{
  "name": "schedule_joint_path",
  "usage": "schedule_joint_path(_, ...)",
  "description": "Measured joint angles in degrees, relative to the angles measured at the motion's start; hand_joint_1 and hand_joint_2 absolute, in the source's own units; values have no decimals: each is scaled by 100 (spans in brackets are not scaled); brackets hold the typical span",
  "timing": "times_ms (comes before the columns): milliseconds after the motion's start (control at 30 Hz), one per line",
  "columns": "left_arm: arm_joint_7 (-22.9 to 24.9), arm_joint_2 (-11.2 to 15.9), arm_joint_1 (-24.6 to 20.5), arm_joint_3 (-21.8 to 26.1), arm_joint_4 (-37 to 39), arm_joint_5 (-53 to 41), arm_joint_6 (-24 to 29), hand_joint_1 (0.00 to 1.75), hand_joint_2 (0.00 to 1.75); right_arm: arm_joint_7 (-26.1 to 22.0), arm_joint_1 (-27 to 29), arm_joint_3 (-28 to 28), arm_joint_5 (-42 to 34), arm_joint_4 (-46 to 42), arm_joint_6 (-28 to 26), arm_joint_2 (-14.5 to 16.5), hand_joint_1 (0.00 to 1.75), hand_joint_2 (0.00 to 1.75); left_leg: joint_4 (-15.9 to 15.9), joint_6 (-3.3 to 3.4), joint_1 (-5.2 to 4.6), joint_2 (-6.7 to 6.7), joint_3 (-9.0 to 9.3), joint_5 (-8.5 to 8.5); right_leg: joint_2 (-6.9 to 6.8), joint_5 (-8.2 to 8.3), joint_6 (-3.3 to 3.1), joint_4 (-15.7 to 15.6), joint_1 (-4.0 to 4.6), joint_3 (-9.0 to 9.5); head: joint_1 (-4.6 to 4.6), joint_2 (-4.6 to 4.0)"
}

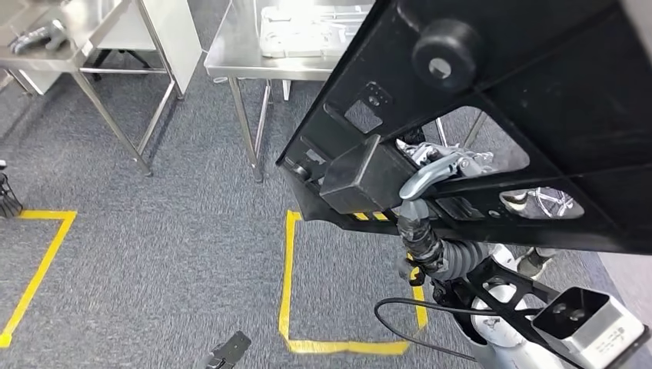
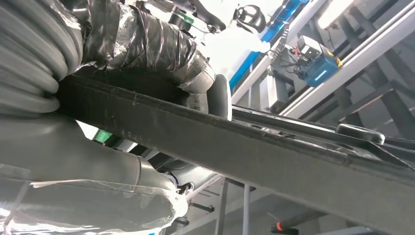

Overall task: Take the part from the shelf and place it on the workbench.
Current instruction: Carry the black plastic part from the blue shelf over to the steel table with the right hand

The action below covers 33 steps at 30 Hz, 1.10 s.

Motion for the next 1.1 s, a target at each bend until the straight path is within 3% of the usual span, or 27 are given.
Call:
schedule_joint_path(100, 3, -9, -11, 0, 0, -5, -5, 0, 175, 2, -4, -1, -4, 10, -1, 0, 175, 175, -38, -103, -7, -2, 103, -37, 21, 7, -68, -171, 19, 110, 8, 0)
schedule_joint_path(167, 2, -10, -23, 0, 0, -8, -6, 0, 175, 1, -7, -1, -4, 13, 1, 1, 175, 175, 127, -157, -3, 15, 73, -58, 22, -21, -120, -230, -9, 224, 8, 0)
schedule_joint_path(233, 2, -10, -34, 0, 0, -10, -7, 0, 175, 1, -11, -1, -4, 15, 2, 2, 175, 175, 671, -212, 16, 35, -235, -181, 15, -71, -169, -261, -26, 334, 3, 0)
schedule_joint_path(300, 4, -10, -20, 0, 0, -11, -9, 0, 175, 1, -9, -1, -5, 19, 1, 2, 175, 175, 1362, -266, 38, 44, -746, -444, 14, -155, -190, -264, -28, 417, 0, 0)
schedule_joint_path(367, 7, -10, 2, 0, 0, -11, -10, 0, 175, 1, -1, -1, -13, 25, -2, 2, 175, 175, 1569, -288, 51, 52, -1076, -553, 21, -254, -187, -263, -25, 532, -2, 0)
schedule_joint_path(400, 9, -10, 6, 0, 0, -11, -11, 0, 175, 1, 1, -1, -17, 27, -4, 2, 175, 175, 1388, -280, 52, 56, -1096, -412, 24, -306, -181, -263, -22, 607, -1, 0)
schedule_joint_path(467, 9, -3, 9, 0, 1, -11, -11, 0, 175, 1, 1, -1, -26, 33, -5, 2, 175, 175, 663, -219, 32, 62, -962, 209, 25, -419, -160, -259, -13, 760, 1, 0)
schedule_joint_path(533, 10, 10, 10, 0, 1, -10, -11, 0, 175, 1, 1, -1, -34, 41, -9, 2, 175, 175, 154, -138, -12, 61, -832, 547, 41, -523, -107, -245, -6, 844, 10, 0)
schedule_joint_path(667, 10, 14, 9, -2, 0, -9, -20, 0, 175, 1, -7, -4, -45, 48, -17, 2, 175, 175, -24, -20, -9, 56, -643, 603, 51, -596, 11, -48, -15, 878, 23, 0)
schedule_joint_path(733, 9, 15, -12, -1, 0, -8, -22, 0, 175, -3, -15, -5, -45, 46, -18, 2, 175, 175, -49, 21, 14, 65, -540, 576, 47, -767, 72, 373, -38, 672, 33, 0)
schedule_joint_path(800, 9, 16, -26, 0, 0, -7, -23, 0, 175, -3, -5, -5, -45, 48, -18, 2, 175, 175, -48, 36, 20, 66, -493, 517, 44, -1051, 131, 1085, -78, 208, 45, 0)
schedule_joint_path(867, 9, 12, -13, 0, 0, -7, -26, 0, 175, -1, 12, -5, -45, 49, -18, 2, 175, 175, -46, 13, 37, 63, -428, 443, 42, -1168, 186, 1447, -128, -151, 46, 0)
schedule_joint_path(900, 9, 10, -4, 0, 0, -7, -26, 0, 175, -1, 15, -5, -45, 49, -18, 2, 175, 175, -41, -9, 55, 59, -378, 401, 40, -1061, 216, 1339, -155, -182, 46, 0)
schedule_joint_path(1000, 9, 7, -7, 0, 1, -5, -26, 0, 175, -1, 18, -6, -46, 52, -19, 1, 175, 175, 7, -120, 120, 35, -203, 234, 31, -357, 302, 332, -221, 98, 51, -1)
schedule_joint_path(1067, 10, 11, -21, 0, 1, -2, -27, 0, 175, -2, 20, -9, -48, 59, -20, -2, 175, 175, 35, -221, 127, 24, -162, 149, 24, -184, 233, 4, -213, 190, 74, 0)
schedule_joint_path(1100, 10, 13, -26, 0, 2, 1, -27, 0, 175, 1, 23, -10, -49, 63, -20, -4, 175, 175, 53, -269, 120, 21, -157, 131, 28, -203, 168, -7, -197, 185, 80, 0)
